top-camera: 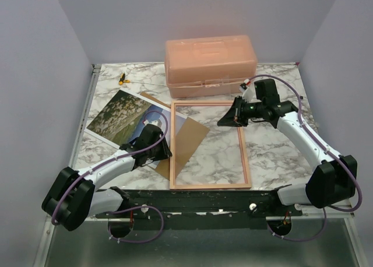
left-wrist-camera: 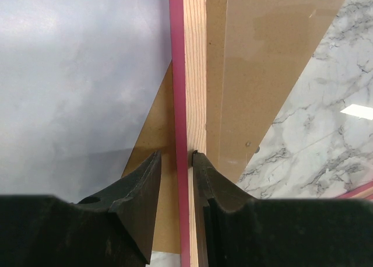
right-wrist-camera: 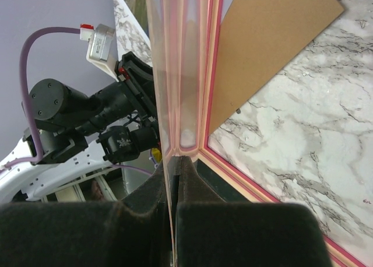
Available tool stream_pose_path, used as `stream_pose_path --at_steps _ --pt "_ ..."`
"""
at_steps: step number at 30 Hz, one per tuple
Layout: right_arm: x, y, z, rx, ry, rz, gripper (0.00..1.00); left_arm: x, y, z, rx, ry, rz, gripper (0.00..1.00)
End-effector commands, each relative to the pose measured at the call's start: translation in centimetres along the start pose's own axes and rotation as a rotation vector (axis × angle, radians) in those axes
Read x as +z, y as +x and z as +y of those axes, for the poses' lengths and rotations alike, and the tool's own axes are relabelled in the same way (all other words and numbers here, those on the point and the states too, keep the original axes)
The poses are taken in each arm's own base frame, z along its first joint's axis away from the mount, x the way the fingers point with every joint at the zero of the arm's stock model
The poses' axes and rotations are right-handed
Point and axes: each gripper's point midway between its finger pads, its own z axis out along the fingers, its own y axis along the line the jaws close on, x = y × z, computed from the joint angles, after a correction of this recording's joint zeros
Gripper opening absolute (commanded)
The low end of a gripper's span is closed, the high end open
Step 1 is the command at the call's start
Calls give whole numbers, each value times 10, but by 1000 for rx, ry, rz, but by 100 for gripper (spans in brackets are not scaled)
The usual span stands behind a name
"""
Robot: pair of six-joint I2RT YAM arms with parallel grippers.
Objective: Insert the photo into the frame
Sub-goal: Place the photo frame item in the photo frame.
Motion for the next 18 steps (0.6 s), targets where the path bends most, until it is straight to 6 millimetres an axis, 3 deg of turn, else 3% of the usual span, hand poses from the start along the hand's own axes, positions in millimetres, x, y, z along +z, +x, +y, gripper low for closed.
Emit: stream_pose_path --at_steps 1,18 --pt "2 -3 2 -20 -10 -2 1 3 7 12 18 -46 32 29" --pt "11 -18 0 -25 0 -6 1 5 10 15 23 -54 40 26"
